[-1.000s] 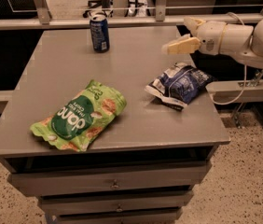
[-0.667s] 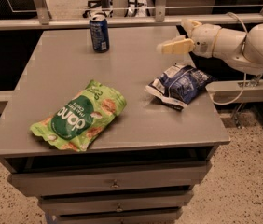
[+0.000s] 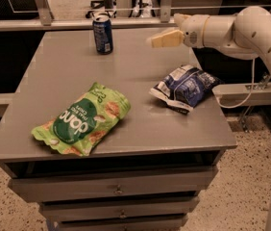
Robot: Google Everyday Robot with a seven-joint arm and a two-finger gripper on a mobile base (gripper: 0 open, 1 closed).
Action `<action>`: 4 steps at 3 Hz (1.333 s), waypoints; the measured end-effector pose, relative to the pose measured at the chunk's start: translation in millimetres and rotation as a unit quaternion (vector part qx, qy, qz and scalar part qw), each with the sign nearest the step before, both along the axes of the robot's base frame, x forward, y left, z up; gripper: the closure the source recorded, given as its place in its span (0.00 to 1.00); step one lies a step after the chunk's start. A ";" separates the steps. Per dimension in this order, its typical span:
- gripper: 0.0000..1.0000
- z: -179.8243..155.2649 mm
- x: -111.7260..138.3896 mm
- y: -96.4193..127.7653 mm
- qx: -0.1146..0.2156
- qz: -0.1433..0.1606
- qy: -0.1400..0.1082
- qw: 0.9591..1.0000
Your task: Move pepsi can near green rice chip bag
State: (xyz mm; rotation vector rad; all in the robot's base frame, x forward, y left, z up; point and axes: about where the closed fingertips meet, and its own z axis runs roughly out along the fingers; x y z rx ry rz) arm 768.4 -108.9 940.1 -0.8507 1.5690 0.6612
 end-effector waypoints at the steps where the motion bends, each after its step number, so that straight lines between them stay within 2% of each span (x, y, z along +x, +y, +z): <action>1: 0.00 -5.2 11.4 23.8 -0.002 -0.001 0.027 1.000; 2: 0.00 -4.9 19.6 46.6 0.004 -0.016 0.044 0.999; 3: 0.00 0.6 26.5 66.5 0.007 -0.034 0.030 0.999; 4: 0.00 1.7 37.6 83.3 -0.008 -0.038 0.002 0.999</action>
Offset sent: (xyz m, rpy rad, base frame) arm 0.0309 0.0670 -0.0032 0.0241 0.1217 -0.0908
